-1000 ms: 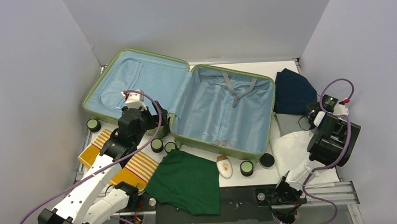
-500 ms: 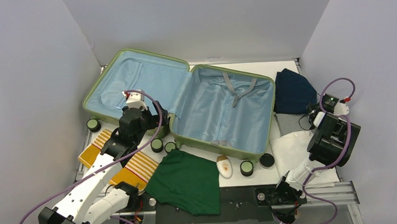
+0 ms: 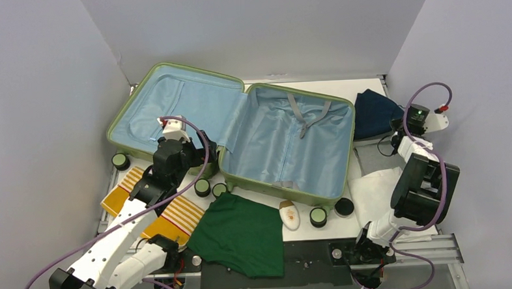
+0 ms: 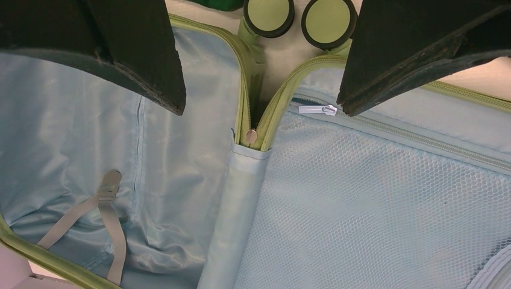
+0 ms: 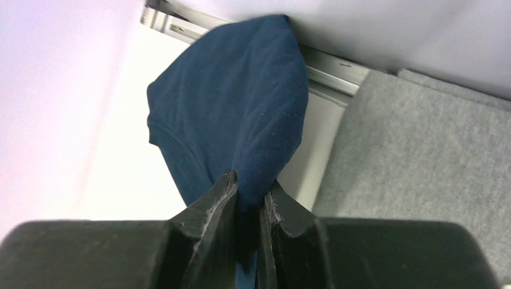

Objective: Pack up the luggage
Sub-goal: Pick up the clothes at the center of the board, then place the clothes in the luggage.

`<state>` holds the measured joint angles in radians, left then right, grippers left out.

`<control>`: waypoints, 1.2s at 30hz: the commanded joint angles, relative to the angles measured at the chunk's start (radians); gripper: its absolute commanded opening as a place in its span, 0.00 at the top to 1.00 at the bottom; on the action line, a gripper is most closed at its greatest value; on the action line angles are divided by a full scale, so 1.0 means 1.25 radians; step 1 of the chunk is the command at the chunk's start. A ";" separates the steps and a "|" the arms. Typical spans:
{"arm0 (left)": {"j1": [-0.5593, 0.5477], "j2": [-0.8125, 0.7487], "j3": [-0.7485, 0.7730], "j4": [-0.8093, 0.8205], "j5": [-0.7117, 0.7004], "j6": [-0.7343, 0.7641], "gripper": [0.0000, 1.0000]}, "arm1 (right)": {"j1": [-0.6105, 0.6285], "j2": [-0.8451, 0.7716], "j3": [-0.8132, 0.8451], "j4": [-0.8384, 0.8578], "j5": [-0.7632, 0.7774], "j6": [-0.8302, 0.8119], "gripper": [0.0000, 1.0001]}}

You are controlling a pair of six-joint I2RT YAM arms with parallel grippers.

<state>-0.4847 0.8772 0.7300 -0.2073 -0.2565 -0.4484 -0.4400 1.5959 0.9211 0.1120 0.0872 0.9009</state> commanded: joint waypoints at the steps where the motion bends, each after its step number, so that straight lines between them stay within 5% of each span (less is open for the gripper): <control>1: -0.004 -0.023 0.008 0.019 0.006 0.002 0.04 | 0.022 -0.058 0.082 -0.006 0.065 -0.025 1.00; 20: -0.009 -0.028 0.004 0.015 -0.006 0.001 0.04 | 0.125 -0.118 0.284 -0.087 0.100 0.013 1.00; 36: -0.009 -0.023 0.004 0.016 -0.015 0.000 0.04 | 0.293 -0.110 0.633 -0.198 0.113 -0.098 1.00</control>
<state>-0.4919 0.8585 0.7296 -0.2073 -0.2588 -0.4488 -0.1364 1.5108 1.5738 -0.1875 0.2546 0.8352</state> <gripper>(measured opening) 0.962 0.131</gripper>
